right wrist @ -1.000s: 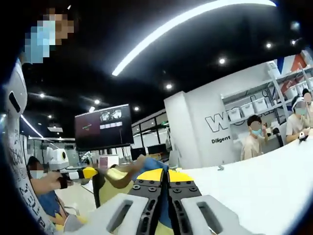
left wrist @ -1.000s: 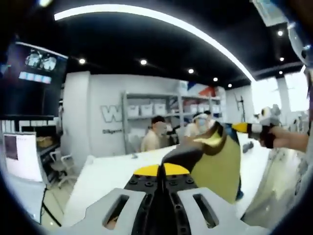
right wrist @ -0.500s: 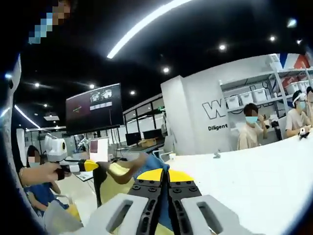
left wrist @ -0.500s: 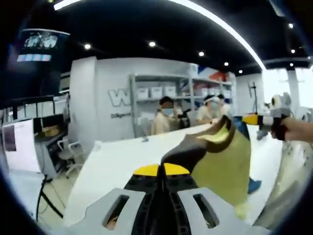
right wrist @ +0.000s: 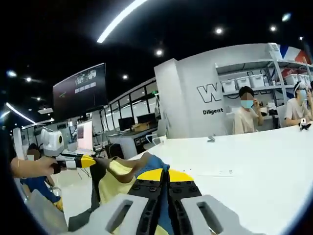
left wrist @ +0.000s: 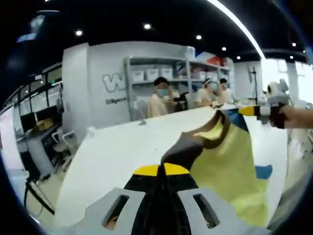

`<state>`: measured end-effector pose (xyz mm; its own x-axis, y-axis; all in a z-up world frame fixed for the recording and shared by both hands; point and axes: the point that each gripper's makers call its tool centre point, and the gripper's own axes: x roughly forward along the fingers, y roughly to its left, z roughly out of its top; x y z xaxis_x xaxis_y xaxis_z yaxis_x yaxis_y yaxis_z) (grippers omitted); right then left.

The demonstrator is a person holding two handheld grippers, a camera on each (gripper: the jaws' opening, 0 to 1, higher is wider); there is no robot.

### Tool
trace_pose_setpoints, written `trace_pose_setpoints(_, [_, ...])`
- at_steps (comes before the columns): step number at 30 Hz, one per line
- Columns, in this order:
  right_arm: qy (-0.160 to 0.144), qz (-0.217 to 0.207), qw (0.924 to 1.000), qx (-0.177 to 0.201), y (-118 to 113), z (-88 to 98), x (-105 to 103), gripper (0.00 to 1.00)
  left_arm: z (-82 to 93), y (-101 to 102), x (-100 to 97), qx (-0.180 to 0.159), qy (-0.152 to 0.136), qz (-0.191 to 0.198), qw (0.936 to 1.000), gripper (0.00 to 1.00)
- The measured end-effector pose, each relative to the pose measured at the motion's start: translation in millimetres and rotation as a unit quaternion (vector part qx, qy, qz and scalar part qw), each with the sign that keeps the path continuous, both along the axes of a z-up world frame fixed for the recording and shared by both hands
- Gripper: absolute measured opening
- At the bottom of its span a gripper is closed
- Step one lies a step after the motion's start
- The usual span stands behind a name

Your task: Fold the garment on the visible template until the final outline fits inside the template.

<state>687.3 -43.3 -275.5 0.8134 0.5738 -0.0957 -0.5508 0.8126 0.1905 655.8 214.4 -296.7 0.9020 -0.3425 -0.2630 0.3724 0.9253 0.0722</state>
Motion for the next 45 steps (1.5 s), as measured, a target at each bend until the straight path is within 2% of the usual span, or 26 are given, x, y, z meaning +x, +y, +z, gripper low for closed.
trace_pose_setpoints(3, [0.012,-0.004,0.9999,-0.009,2,-16.3,16,0.00,-19.7,1,17.1,0.008,0.018,-0.001,0.9998,0.00])
trace_pose_setpoints(5, [0.017,-0.013,0.9959,-0.088,-1,-37.7,29,0.00,-27.0,-4,26.6,0.027,0.023,-0.012,0.9993,0.00])
trace_pose_setpoints(6, [0.018,-0.012,0.9951,-0.096,1,-41.5,33,0.00,-29.1,-8,33.8,0.038,0.016,-0.020,0.9990,0.00])
trace_pose_setpoints(8, [0.026,-0.013,0.9965,-0.079,4,-49.6,44,0.00,-36.9,-9,44.3,0.035,0.025,-0.021,0.9988,0.00])
trace_pose_setpoints(11, [0.034,-0.012,0.9952,-0.091,3,-59.3,59,0.00,-45.9,-12,58.2,0.041,0.031,-0.025,0.9984,0.00])
trace_pose_setpoints(14, [0.038,-0.013,0.9952,-0.089,5,-63.8,69,0.00,-55.0,-11,68.4,0.044,0.038,-0.021,0.9981,0.00])
trace_pose_setpoints(16, [0.042,-0.014,0.9948,-0.092,7,-72.4,78,0.00,-69.4,-6,82.3,0.041,0.050,-0.015,0.9978,0.00])
trace_pose_setpoints(20, [0.052,-0.017,0.9943,-0.092,7,-84.7,87,0.00,-87.1,-6,92.3,0.040,0.070,-0.013,0.9966,0.00])
trace_pose_setpoints(21, [0.062,-0.021,0.9933,-0.096,7,-92.5,89,0.00,-94.5,-9,96.1,0.029,0.079,-0.018,0.9963,0.00])
trace_pose_setpoints(24, [0.071,-0.017,0.9917,-0.106,11,-109.2,96,0.00,-108.3,-12,102.0,0.030,0.091,-0.019,0.9952,0.00])
trace_pose_setpoints(29, [0.081,-0.018,0.9906,-0.109,10,-121.6,106,0.00,-125.7,-10,109.7,0.036,0.108,-0.015,0.9934,0.00])
trace_pose_setpoints(31, [0.086,-0.021,0.9900,-0.110,11,-124.0,107,0.00,-131.1,-8,113.9,0.039,0.113,-0.008,0.9928,0.00])
trace_pose_setpoints(32, [0.086,-0.022,0.9883,-0.124,12,-133.2,113,0.00,-134.5,-6,116.7,0.041,0.116,-0.001,0.9924,0.00])
trace_pose_setpoints(36, [0.094,-0.015,0.9877,-0.124,16,-140.0,116,0.00,-146.0,-5,122.1,0.047,0.128,0.009,0.9906,0.01])
trace_pose_setpoints(38, [0.095,-0.015,0.9873,-0.127,16,-140.0,115,0.00,-147.5,-4,123.6,0.047,0.126,0.007,0.9909,0.06])
trace_pose_setpoints(41, [0.094,-0.015,0.9869,-0.130,16,-140.8,115,0.03,-140.5,-10,125.5,0.024,0.108,-0.003,0.9939,0.16])
trace_pose_setpoints(42, [0.094,-0.013,0.9869,-0.131,17,-141.1,114,0.05,-139.1,-11,124.0,0.023,0.109,-0.003,0.9938,0.18])
trace_pose_setpoints(45, [0.082,-0.012,0.9870,-0.137,17,-139.8,113,0.14,-134.9,-15,118.1,0.026,0.109,-0.010,0.9937,0.26])
